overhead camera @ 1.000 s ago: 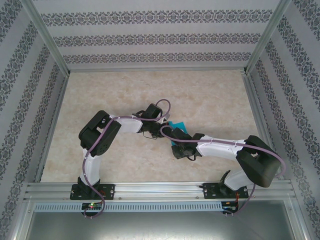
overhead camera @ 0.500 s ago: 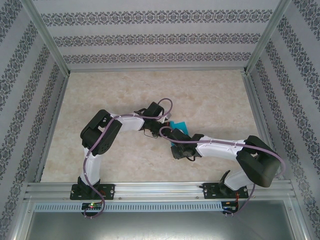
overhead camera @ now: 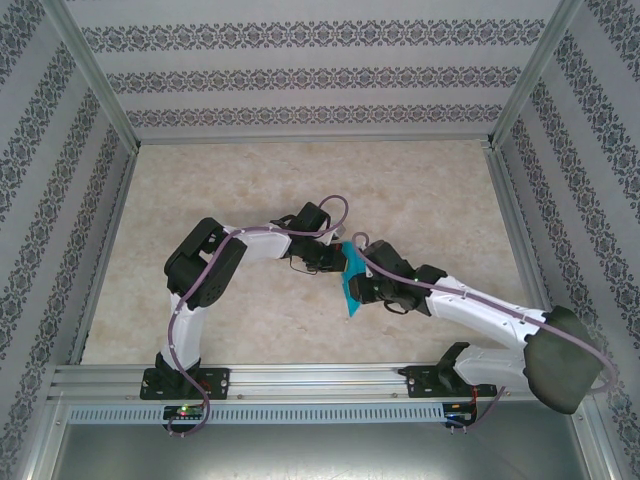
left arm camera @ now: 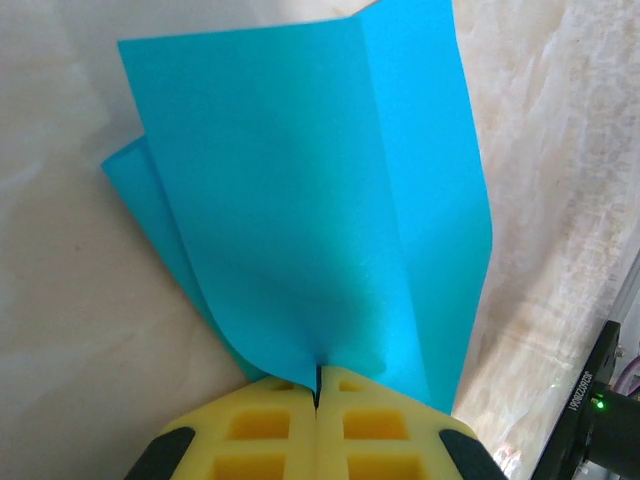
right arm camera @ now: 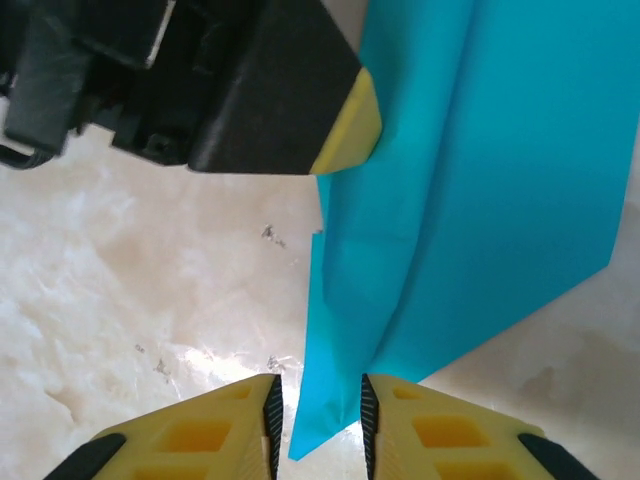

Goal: Fold a paper plane with a square sheet of paper (pick it up from the middle)

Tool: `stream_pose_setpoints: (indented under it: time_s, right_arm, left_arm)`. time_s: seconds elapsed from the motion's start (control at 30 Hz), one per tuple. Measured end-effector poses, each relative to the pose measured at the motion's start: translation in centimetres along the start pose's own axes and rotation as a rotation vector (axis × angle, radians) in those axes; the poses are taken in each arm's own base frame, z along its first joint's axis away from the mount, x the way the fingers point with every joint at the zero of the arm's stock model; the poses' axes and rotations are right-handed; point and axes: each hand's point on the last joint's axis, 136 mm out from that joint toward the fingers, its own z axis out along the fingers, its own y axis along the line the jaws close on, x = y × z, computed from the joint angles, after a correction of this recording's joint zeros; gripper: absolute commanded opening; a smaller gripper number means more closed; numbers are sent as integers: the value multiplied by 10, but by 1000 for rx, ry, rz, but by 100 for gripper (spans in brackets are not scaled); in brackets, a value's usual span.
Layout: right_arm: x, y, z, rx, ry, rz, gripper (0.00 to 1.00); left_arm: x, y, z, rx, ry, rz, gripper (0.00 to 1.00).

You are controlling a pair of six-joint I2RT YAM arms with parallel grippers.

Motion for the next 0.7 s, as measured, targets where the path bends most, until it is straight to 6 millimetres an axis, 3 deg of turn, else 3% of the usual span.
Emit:
stream_pose_setpoints:
  time_s: [0.17, 0.33, 0.57, 0.7]
  right_arm:
    - [5, -4, 13, -59, 61, 82, 26]
    - [12, -3, 20, -76, 105, 89, 34]
    - [31, -14, 30, 16, 167, -9, 35]
    - [30, -15, 32, 68, 171, -80, 35]
  left_arm:
    - [0, 0, 0, 0, 0, 3, 0]
    - [0, 0, 0, 1, 0, 3, 1]
    - [-3, -2, 1, 6, 1, 4, 5]
    - [-6, -4, 2, 9, 1, 2, 7]
